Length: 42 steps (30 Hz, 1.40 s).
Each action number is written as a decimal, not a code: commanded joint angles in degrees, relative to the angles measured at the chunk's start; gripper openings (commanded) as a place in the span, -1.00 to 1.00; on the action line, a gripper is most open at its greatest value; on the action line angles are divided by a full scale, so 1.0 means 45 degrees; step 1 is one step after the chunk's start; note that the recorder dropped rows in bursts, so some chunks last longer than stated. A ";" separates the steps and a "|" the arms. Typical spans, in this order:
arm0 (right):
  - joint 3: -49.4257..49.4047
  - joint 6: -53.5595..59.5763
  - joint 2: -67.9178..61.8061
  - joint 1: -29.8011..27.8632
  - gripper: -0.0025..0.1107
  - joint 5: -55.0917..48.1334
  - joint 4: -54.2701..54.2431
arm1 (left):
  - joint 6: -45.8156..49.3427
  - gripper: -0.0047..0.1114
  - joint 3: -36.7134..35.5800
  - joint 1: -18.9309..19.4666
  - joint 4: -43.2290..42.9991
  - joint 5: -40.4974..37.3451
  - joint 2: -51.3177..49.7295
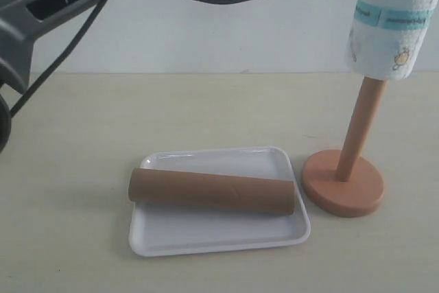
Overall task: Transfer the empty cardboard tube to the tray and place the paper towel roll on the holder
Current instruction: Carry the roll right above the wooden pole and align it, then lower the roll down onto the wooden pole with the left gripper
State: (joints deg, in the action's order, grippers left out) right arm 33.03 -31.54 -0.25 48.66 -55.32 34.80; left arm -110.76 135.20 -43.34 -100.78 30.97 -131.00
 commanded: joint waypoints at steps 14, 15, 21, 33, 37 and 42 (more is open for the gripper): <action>0.0086 0.0088 0.0055 -0.0030 -0.96 0.0062 0.0040 | 0.2705 -0.85 0.0082 -0.0053 0.0201 0.0490 -0.1633; 0.0086 0.0088 0.0055 -0.0030 -0.96 0.0062 0.0040 | 0.2912 -0.85 0.0082 -0.0053 0.0397 0.0587 -0.1709; 0.0086 0.0088 0.0055 -0.0030 -0.96 0.0062 0.0040 | 0.4836 -0.85 0.0082 0.0055 0.2789 0.1105 -0.2375; 0.0086 0.0088 0.0055 -0.0030 -0.96 0.0062 0.0040 | 0.6872 -0.85 0.0082 0.0179 0.5309 0.1813 -0.3538; 0.0086 0.0088 0.0055 -0.0030 -0.96 0.0062 0.0040 | 0.6872 -0.85 -0.0041 0.0261 0.5276 0.2174 -0.3850; 0.0086 0.0088 0.0055 -0.0030 -0.96 0.0062 0.0040 | 0.6928 -0.85 -0.0799 0.0557 0.5463 0.2494 -0.3850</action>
State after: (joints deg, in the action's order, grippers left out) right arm 33.03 -31.54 -0.25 48.66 -55.32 34.80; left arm -79.33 132.84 -41.37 -78.57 39.99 -148.82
